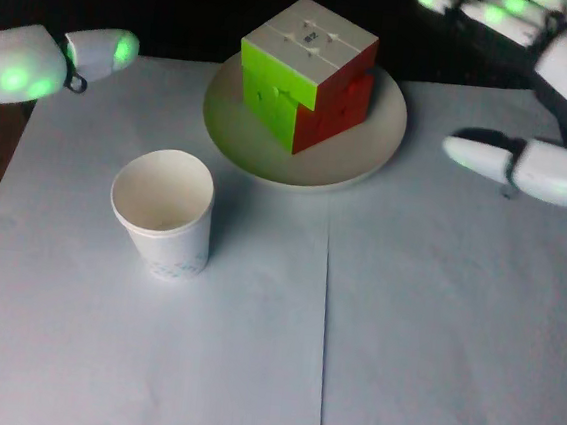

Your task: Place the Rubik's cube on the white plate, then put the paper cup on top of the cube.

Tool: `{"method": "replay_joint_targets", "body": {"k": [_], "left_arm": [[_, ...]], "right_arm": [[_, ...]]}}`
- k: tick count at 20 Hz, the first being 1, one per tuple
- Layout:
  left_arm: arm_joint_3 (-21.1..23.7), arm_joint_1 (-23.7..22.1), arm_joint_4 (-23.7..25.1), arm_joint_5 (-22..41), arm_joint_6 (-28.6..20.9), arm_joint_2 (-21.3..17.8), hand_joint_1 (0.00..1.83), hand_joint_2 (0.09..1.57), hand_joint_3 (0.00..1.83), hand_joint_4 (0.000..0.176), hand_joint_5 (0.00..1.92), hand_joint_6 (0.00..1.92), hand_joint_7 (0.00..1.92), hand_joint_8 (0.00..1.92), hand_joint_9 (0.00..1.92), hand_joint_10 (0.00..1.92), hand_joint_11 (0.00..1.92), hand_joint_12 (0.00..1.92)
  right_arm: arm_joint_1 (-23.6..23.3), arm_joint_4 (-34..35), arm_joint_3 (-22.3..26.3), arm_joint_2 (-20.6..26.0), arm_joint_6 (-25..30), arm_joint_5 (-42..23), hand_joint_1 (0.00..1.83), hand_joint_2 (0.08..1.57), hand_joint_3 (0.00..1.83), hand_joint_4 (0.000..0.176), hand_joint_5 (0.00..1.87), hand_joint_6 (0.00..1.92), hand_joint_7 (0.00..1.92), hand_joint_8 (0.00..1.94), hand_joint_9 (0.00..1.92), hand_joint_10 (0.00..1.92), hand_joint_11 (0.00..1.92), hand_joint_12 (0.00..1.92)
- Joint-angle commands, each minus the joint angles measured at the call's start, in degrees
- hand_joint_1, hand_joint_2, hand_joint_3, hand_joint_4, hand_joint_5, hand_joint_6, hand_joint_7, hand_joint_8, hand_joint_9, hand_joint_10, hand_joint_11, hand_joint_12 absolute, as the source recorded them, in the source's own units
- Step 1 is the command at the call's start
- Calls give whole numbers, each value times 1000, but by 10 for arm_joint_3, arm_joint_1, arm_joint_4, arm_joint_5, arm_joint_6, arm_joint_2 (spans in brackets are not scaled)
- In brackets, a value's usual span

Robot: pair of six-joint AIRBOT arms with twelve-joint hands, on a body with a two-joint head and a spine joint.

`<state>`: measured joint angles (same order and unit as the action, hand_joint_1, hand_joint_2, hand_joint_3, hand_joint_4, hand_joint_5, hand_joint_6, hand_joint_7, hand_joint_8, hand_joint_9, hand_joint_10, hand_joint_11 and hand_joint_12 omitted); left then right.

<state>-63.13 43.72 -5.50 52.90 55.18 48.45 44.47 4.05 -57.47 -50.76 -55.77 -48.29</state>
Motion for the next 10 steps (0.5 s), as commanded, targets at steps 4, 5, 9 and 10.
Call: {"method": "replay_joint_targets", "body": {"k": [4, 5, 9, 10], "left_arm": [[24, 11, 25, 79, -1, -15, 453, 1169, 0, 98, 58, 0, 87, 0, 69, 3, 0, 617], [30, 22, 27, 87, -4, -18, 444, 1163, 0, 74, 44, 3, 73, 2, 69, 2, 0, 704], [43, 74, 28, 120, -38, -20, 558, 1028, 0, 129, 0, 0, 0, 0, 0, 0, 0, 474], [45, 77, 30, 118, -38, -20, 571, 1008, 0, 135, 0, 0, 0, 0, 0, 0, 0, 296]], "right_arm": [[68, 13, 42, 28, 2, -142, 930, 1248, 0, 0, 108, 1449, 213, 1549, 227, 1839, 237, 1921], [81, 16, 48, 31, 2, -152, 964, 1248, 0, 0, 98, 1473, 203, 1605, 204, 1831, 167, 1921], [96, 26, 52, 28, 2, -156, 901, 1259, 3, 0, 79, 1441, 248, 1481, 289, 1752, 198, 1921], [98, 28, 52, 27, 2, -156, 900, 1260, 2, 0, 88, 1408, 252, 1449, 277, 1747, 186, 1921]]}}
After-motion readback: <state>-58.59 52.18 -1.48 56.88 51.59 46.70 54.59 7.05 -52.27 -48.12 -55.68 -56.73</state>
